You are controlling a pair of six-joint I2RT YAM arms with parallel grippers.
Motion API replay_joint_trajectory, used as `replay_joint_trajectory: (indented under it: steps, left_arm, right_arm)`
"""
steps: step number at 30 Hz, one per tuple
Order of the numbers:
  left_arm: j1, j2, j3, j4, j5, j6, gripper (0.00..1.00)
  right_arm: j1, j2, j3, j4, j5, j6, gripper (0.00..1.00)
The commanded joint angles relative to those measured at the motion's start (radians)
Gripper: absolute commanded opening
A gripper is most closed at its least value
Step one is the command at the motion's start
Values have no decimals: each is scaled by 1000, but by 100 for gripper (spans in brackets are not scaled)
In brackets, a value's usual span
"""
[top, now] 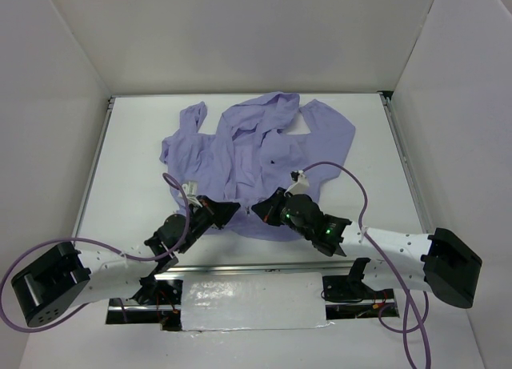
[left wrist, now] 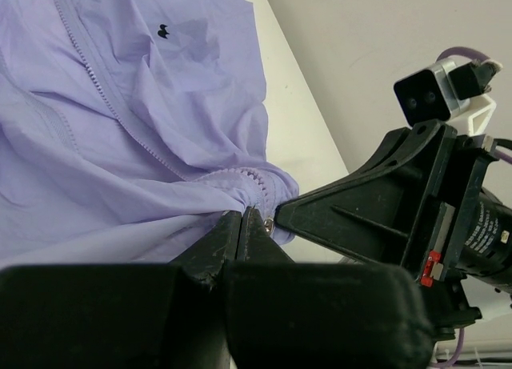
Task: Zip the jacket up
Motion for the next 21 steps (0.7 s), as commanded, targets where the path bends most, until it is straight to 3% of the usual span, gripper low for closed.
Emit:
replay_joint_trajectory:
  steps: [1,21]
  left_arm:
    - [-9,10,24,88,20,60,0]
    - [-26,51,45,106,101,152,0]
  right_arm:
    - [5,-2,55,-45,50,28,0]
    - [7,-23,49,-65,52,38,0]
